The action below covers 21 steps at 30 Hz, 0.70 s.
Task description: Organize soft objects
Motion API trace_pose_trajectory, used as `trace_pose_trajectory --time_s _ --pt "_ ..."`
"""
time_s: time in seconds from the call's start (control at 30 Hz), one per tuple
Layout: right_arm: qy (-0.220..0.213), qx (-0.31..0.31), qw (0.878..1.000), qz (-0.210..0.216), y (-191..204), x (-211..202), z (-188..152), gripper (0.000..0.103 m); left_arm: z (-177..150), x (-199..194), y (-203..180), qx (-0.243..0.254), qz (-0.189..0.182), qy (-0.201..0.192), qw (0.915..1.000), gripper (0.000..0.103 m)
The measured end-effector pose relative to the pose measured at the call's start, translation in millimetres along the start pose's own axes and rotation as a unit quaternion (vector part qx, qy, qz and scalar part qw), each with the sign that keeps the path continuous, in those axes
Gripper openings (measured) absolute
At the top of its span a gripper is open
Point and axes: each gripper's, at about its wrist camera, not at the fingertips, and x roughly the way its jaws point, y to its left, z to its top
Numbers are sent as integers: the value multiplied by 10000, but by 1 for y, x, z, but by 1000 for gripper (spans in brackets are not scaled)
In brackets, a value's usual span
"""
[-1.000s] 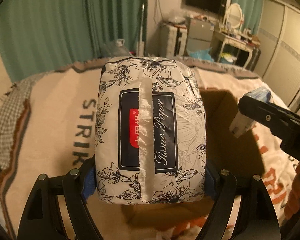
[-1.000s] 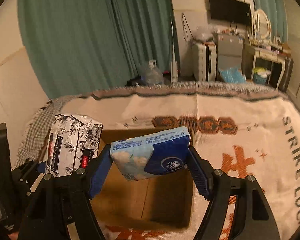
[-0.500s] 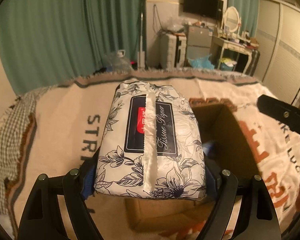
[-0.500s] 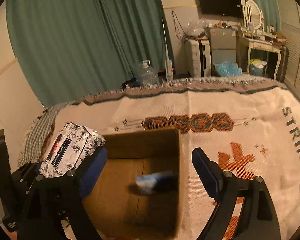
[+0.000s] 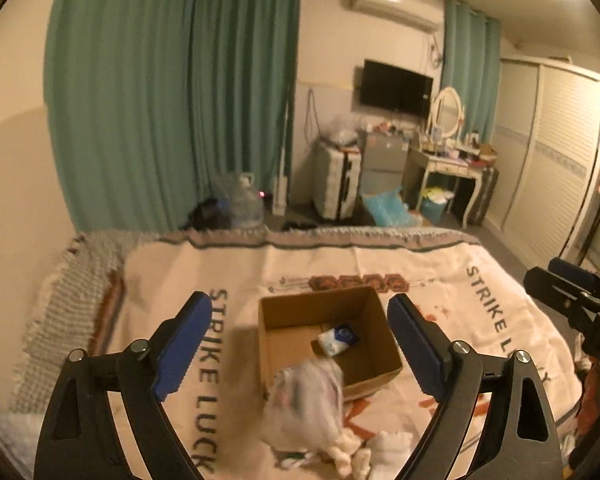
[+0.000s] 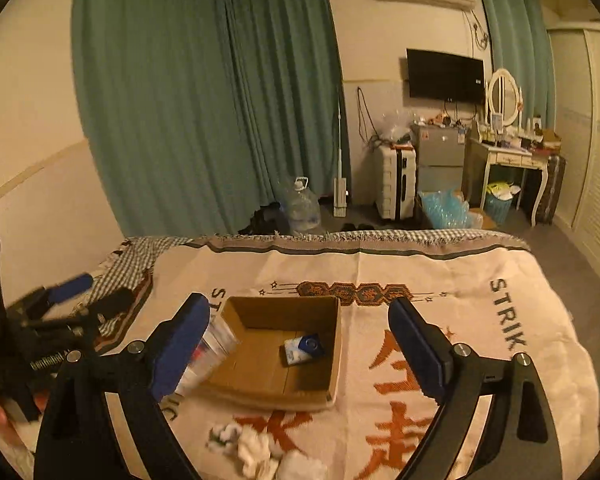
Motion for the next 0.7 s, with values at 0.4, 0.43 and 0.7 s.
trace_pose_trajectory --time_s 0.4,0.43,0.7 --pt "584 113 9982 113 15 -46 -106 91 -105 -13 15 -435 -64 829 9956 92" --pt "718 139 9972 124 14 -40 -121 91 -118 -10 16 -487 -56 953 9942 92" --pt "2014 191 9792 184 23 -12 -250 91 -198 -3 17 -210 557 1879 9804 92"
